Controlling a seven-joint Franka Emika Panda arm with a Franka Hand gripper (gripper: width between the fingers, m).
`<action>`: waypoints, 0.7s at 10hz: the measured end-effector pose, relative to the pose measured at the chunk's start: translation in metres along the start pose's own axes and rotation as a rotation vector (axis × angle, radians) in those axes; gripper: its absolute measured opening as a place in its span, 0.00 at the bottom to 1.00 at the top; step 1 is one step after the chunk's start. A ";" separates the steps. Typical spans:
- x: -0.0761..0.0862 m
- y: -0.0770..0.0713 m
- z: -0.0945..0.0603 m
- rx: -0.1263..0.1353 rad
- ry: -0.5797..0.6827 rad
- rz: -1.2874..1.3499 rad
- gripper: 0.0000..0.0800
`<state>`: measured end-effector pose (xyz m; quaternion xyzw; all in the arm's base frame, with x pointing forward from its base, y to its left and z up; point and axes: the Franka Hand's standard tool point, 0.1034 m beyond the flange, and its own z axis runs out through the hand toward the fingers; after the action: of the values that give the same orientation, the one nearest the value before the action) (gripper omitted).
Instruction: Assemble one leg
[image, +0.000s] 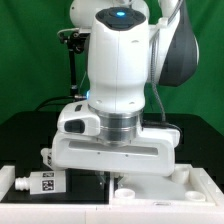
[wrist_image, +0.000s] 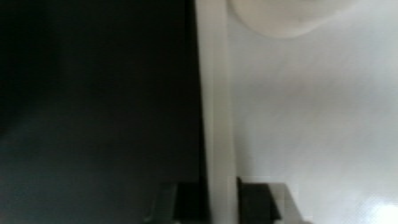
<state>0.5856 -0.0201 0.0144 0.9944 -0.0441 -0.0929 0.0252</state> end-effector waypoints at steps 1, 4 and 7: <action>0.003 0.000 0.000 -0.021 0.024 -0.030 0.07; 0.004 0.002 0.002 -0.033 0.023 -0.096 0.08; 0.004 0.002 0.002 -0.031 0.023 -0.091 0.35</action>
Offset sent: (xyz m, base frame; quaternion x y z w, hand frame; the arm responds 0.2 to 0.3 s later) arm 0.0230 0.0075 -0.0066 -0.0188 0.0141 -0.1411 0.9897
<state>0.5892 -0.0225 0.0118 0.9959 0.0031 -0.0832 0.0366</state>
